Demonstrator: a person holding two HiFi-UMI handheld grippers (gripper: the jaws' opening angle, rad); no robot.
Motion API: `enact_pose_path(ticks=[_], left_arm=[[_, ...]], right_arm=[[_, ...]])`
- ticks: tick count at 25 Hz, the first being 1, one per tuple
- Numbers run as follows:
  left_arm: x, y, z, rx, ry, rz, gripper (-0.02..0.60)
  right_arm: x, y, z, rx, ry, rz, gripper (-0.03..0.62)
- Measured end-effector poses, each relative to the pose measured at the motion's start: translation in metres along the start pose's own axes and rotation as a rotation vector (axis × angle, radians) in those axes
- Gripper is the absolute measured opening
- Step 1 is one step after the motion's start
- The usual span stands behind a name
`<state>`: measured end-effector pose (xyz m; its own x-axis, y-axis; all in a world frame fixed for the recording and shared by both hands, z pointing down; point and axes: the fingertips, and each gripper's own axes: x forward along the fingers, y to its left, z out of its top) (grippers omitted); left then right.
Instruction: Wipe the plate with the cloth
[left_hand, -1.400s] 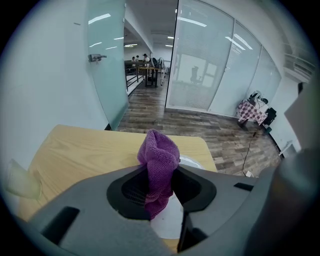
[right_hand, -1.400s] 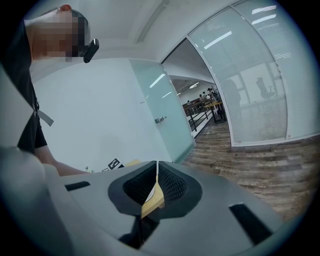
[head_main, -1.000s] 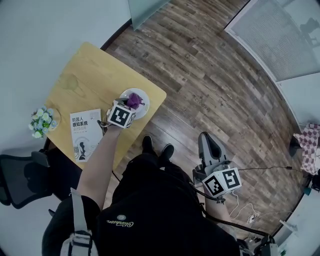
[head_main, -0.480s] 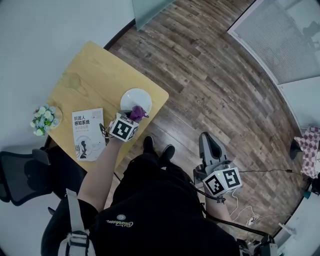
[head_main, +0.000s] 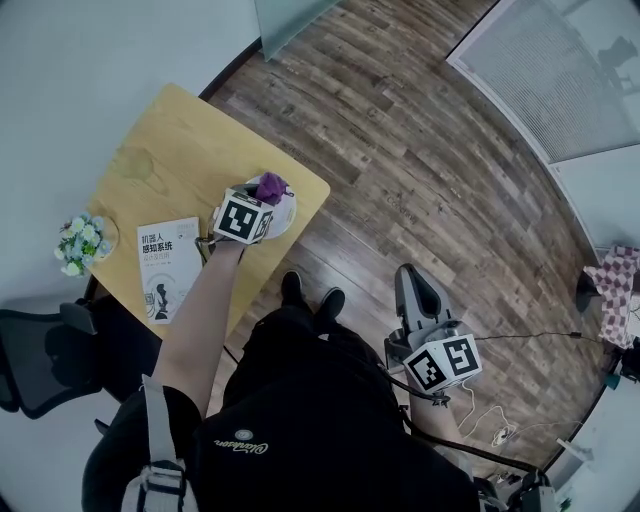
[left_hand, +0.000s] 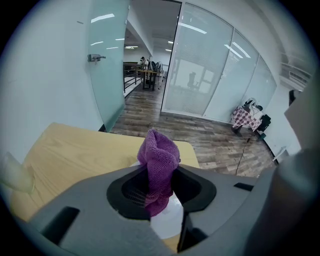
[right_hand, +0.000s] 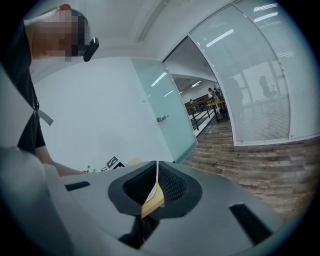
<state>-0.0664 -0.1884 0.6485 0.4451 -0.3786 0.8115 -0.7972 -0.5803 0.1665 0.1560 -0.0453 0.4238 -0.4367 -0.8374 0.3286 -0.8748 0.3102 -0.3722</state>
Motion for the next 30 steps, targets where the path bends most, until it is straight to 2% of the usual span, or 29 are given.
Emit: enact_pose_path(ticks=[3, 8, 16, 25, 30], left_arm=[[0.009, 0.013, 0.014, 0.006, 0.01, 0.026, 0.124], [0.013, 0.018, 0.005, 0.002, 0.037, 0.037, 0.124], [0.001, -0.009, -0.019, 0.036, 0.064, -0.019, 0.124], [-0.014, -0.052, -0.064, 0.051, 0.111, -0.106, 0.126], [-0.014, -0.048, -0.057, 0.042, 0.094, -0.097, 0.124]], right_arm=[[-0.004, -0.002, 0.001, 0.0, -0.001, -0.011, 0.015], [-0.007, -0.006, -0.001, 0.009, -0.001, -0.024, 0.015], [-0.003, -0.004, 0.0, 0.014, -0.003, -0.017, 0.014], [0.0, -0.002, 0.001, 0.015, -0.004, -0.007, 0.015], [-0.001, -0.002, 0.001, 0.011, -0.01, -0.009, 0.015]])
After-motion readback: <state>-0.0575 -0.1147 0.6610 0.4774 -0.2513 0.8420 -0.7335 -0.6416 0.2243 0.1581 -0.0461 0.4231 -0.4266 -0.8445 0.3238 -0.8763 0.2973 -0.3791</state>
